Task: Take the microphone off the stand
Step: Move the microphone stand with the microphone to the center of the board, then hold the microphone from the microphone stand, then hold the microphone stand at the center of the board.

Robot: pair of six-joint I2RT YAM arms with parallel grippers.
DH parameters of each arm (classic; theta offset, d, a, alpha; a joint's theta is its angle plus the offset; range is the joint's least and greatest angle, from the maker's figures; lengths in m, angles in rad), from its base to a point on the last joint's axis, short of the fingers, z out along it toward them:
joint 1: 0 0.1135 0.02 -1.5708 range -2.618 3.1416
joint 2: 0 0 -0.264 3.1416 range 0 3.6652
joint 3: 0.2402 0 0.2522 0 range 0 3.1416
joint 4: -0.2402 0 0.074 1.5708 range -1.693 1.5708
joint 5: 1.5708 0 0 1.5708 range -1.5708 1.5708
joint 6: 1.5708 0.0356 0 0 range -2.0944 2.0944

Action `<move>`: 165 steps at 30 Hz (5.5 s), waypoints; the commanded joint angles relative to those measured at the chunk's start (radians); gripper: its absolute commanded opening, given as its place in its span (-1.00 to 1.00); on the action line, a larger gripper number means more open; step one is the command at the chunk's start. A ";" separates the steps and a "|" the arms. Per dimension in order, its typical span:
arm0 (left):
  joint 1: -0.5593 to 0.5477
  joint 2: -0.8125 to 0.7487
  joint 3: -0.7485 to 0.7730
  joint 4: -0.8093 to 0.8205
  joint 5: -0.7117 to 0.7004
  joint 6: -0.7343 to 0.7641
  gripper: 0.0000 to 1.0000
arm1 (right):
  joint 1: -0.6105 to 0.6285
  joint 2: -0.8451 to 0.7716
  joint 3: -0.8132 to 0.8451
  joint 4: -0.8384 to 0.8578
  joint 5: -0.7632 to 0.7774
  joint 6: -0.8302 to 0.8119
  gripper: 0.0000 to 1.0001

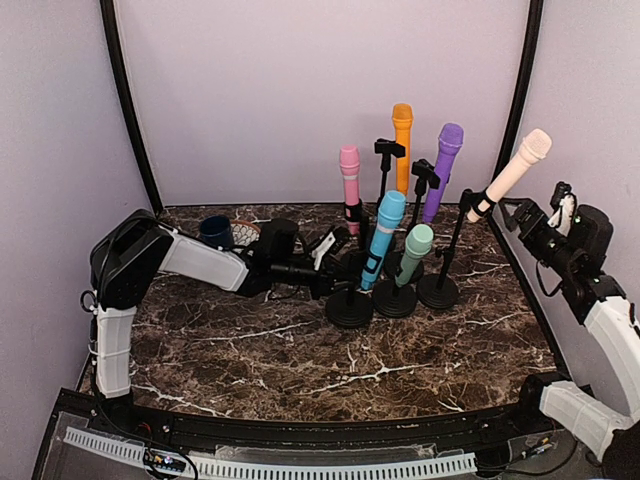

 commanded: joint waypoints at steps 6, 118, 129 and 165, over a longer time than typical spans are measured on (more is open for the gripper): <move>-0.032 -0.086 -0.112 0.122 -0.130 -0.023 -1.00 | 0.000 -0.068 0.002 -0.109 0.134 0.008 0.97; 0.302 -1.011 -0.448 -0.582 -0.174 0.129 0.73 | 1.175 1.203 1.313 -0.559 0.739 -0.102 0.13; 0.245 -0.929 -0.454 -0.555 -0.080 0.133 0.72 | 1.171 1.172 1.235 -0.451 0.669 -0.165 -0.29; 0.141 -0.751 -0.375 -0.571 -0.197 0.155 -0.77 | 1.171 1.061 1.057 -0.341 0.616 -0.172 -0.30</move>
